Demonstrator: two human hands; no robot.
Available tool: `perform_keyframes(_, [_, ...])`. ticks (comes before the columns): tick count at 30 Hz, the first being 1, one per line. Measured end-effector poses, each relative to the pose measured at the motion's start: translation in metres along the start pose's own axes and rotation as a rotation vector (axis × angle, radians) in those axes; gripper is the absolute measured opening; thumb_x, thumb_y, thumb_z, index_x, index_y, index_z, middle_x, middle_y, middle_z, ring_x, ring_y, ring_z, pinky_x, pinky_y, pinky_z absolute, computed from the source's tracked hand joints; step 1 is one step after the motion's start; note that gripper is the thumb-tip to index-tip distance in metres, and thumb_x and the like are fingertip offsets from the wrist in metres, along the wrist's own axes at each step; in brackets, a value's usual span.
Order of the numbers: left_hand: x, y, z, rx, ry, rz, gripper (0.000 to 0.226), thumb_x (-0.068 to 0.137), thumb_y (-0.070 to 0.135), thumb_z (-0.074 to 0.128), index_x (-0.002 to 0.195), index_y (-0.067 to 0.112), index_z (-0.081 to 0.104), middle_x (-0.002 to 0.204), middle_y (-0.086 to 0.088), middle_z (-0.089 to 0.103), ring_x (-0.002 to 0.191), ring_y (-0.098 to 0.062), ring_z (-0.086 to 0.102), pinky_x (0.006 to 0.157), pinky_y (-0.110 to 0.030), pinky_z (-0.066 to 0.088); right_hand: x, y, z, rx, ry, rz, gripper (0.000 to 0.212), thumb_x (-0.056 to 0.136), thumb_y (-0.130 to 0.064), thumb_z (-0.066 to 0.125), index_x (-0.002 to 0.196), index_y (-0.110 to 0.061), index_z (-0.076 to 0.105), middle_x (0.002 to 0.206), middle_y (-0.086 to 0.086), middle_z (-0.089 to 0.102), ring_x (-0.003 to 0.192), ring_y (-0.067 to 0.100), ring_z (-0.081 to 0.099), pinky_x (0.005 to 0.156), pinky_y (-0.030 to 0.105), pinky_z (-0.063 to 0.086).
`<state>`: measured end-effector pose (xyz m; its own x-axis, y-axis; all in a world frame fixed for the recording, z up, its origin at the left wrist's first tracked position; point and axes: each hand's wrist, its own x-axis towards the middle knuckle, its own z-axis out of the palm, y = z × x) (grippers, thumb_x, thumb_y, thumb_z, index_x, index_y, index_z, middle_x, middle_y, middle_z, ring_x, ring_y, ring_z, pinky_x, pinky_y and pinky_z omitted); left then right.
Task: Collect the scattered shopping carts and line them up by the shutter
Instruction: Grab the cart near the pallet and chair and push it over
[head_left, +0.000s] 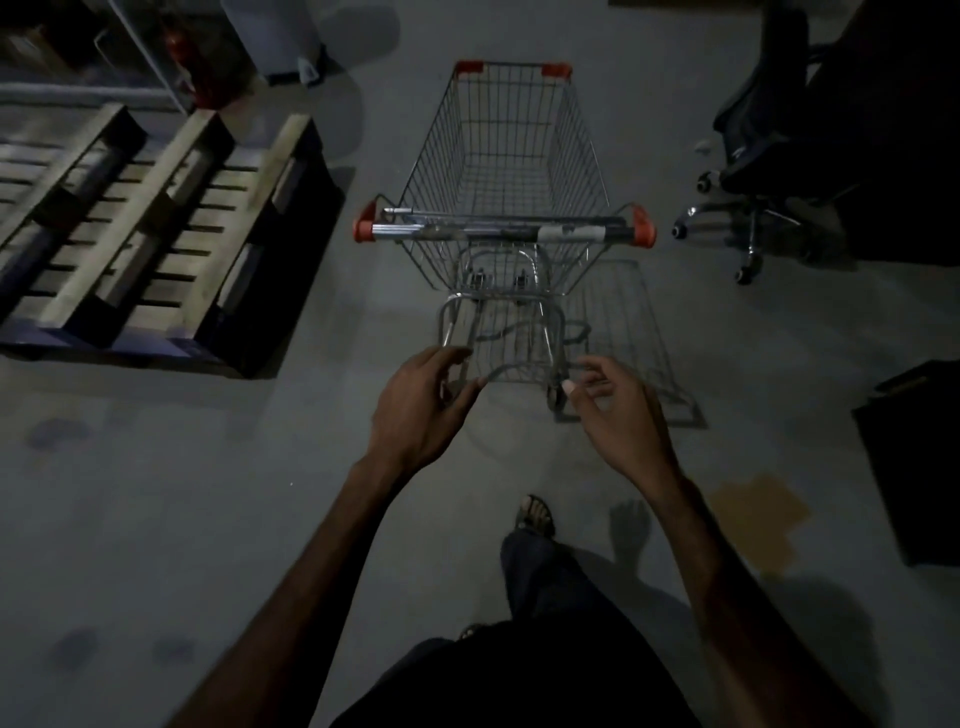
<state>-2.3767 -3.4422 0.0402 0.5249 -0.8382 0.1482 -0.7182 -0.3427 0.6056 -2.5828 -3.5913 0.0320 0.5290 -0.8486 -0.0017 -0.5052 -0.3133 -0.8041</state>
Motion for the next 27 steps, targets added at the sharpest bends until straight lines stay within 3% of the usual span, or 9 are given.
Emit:
perform_keyframes(6, [0.122, -0.012, 0.006, 0.100, -0.009, -0.029, 0.044, 0.100, 0.046, 0.069, 0.134, 0.019, 0.066, 0.129, -0.001, 0.069, 0.109, -0.020, 0.066, 0.085, -0.030, 0.048, 0.126, -0.006, -0.011, -0.126, -0.052, -0.071, 0.032, 0.096, -0.034, 0.071, 0.126, -0.023, 0.067, 0.117, -0.001, 0.066, 0.104, 0.021, 0.066, 0.090, 0.045, 0.058])
perform_keyframes(11, [0.198, -0.029, 0.008, 0.178, 0.060, 0.009, 0.046, 0.099, 0.048, 0.071, 0.131, 0.015, 0.069, 0.127, -0.006, 0.070, 0.116, -0.027, 0.063, 0.093, -0.040, 0.051, 0.211, -0.013, -0.012, -0.309, -0.060, -0.161, 0.045, 0.095, -0.043, 0.071, 0.135, -0.025, 0.063, 0.132, 0.003, 0.058, 0.123, 0.029, 0.057, 0.102, 0.051, 0.050])
perform_keyframes(15, [0.240, -0.067, 0.018, 0.309, 0.028, -0.031, 0.056, 0.094, 0.068, 0.061, 0.123, 0.020, 0.070, 0.130, -0.007, 0.063, 0.123, -0.029, 0.056, 0.103, -0.049, 0.046, 0.260, -0.010, -0.001, -0.551, -0.238, -0.177, 0.058, 0.094, -0.065, 0.062, 0.137, -0.025, 0.061, 0.132, 0.004, 0.059, 0.124, 0.028, 0.056, 0.110, 0.050, 0.039])
perform_keyframes(18, [0.264, -0.088, 0.019, 0.356, -0.146, -0.033, 0.060, 0.093, 0.083, 0.044, 0.094, 0.027, 0.066, 0.109, 0.002, 0.069, 0.102, -0.020, 0.063, 0.099, -0.046, 0.046, 0.285, -0.010, 0.006, -0.678, -0.331, -0.117, 0.081, 0.083, -0.093, 0.039, 0.119, -0.027, 0.070, 0.118, 0.001, 0.072, 0.106, 0.025, 0.066, 0.097, 0.041, 0.045])
perform_keyframes(21, [0.284, -0.097, 0.010, 0.429, -0.251, 0.007, 0.071, 0.090, 0.089, 0.041, 0.070, 0.022, 0.055, 0.071, 0.007, 0.063, 0.062, -0.013, 0.054, 0.073, -0.035, 0.045, 0.305, -0.010, 0.012, -0.738, -0.359, -0.035, 0.106, 0.066, -0.111, 0.014, 0.101, -0.031, 0.074, 0.101, -0.002, 0.076, 0.090, 0.022, 0.070, 0.090, 0.040, 0.054])
perform_keyframes(23, [0.296, -0.102, 0.005, 0.522, -0.321, 0.018, 0.082, 0.087, 0.093, 0.041, 0.061, 0.016, 0.056, 0.056, 0.004, 0.052, 0.050, -0.011, 0.045, 0.061, -0.032, 0.035, 0.312, -0.010, 0.014, -0.787, -0.364, -0.026, 0.109, 0.065, -0.112, 0.013, 0.096, -0.029, 0.076, 0.096, -0.001, 0.077, 0.085, 0.021, 0.071, 0.086, 0.040, 0.057])
perform_keyframes(27, [0.307, -0.111, -0.001, 0.552, -0.451, 0.099, 0.082, 0.088, 0.094, 0.034, 0.058, 0.020, 0.054, 0.054, 0.003, 0.052, 0.049, -0.010, 0.048, 0.064, -0.031, 0.036, 0.307, -0.010, 0.017, -0.780, -0.320, -0.056, 0.101, 0.069, -0.110, 0.020, 0.089, -0.029, 0.078, 0.083, -0.006, 0.076, 0.073, 0.010, 0.069, 0.078, 0.033, 0.058])
